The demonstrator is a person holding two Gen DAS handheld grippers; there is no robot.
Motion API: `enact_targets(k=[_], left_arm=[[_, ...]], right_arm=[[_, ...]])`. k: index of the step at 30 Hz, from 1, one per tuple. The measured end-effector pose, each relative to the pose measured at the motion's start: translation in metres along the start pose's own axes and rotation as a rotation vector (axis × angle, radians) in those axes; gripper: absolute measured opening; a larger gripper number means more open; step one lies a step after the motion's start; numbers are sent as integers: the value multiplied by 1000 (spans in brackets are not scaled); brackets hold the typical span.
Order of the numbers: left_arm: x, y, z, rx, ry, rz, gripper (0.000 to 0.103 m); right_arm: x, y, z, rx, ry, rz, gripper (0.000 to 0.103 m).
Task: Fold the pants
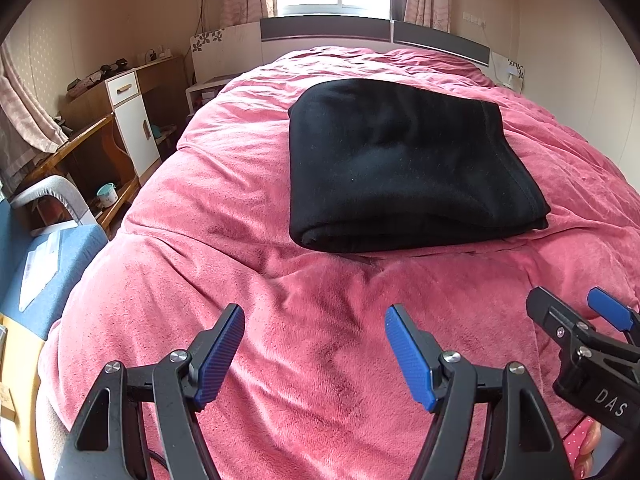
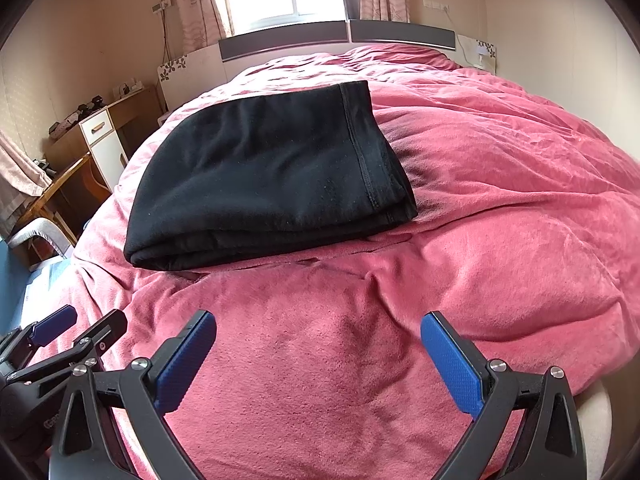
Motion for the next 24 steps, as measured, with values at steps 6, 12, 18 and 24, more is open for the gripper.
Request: enact_targets(k=[6, 12, 18, 24], left_arm=[[-1, 0, -1, -3, 7, 1, 74], [0, 1, -1, -3, 4, 1, 74], [-1, -2, -1, -7, 3, -6, 74], [-2, -2, -1, -12, 6, -9, 74]], right_arm=[[-1, -1, -2, -2, 8, 0, 103], [-2, -2, -3, 0, 12, -3, 103], [-2, -2, -4, -4, 15, -1, 103], [-2, -2, -5, -4, 19, -6, 103]])
Point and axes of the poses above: each gripper's, at about its wrist camera, not at the fingertips, and z roughly against the way its jaws point, y to its left, x to its top, the point moved 5 cm from there along -z, roughly the way its jaws point, and after that the axes turned 2 degrees about y, right-handed, at the moved point
